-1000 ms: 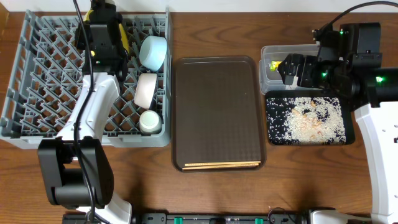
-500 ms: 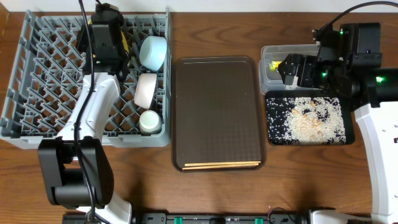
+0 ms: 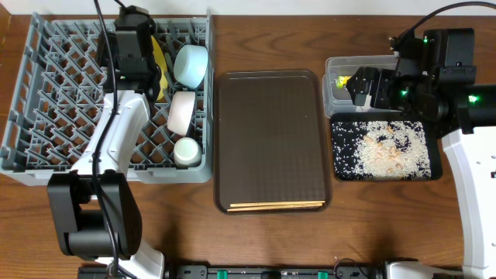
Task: Sort waste into correct bins and load items into the dishwasher
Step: 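Lower the yellow plate upright into a rack slot and release it, then move the left gripper to the chopsticks at the tray's front edge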
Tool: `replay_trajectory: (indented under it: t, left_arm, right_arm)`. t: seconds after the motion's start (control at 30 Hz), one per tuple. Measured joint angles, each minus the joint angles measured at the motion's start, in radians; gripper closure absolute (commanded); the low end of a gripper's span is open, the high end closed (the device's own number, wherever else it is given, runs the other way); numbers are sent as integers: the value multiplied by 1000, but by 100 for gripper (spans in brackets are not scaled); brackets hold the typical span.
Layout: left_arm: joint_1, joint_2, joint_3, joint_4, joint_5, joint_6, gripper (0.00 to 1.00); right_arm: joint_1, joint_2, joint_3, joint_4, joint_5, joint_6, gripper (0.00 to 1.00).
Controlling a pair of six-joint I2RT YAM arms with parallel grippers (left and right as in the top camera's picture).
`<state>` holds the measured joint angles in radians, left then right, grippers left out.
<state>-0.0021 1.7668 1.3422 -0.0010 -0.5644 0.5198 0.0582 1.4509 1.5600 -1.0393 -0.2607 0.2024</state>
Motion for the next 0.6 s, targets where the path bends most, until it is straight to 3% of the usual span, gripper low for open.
replay_trajectory:
  t: [0.03, 0.07, 0.33, 0.6]
  left_arm:
    - [0, 0, 0, 0, -2, -19, 19]
    - [0, 0, 0, -1, -5, -41, 16]
    - [-26, -95, 0, -77, -11, -206, 13]
    - [-273, -399, 0, -456, -11, -403, 10]
  right_arm:
    - [0, 0, 0, 0, 0, 0, 1]
    - [0, 0, 0, 0, 0, 0, 1]
    - [0, 0, 0, 0, 0, 0, 1]
    - [0, 0, 0, -1, 0, 0, 1]
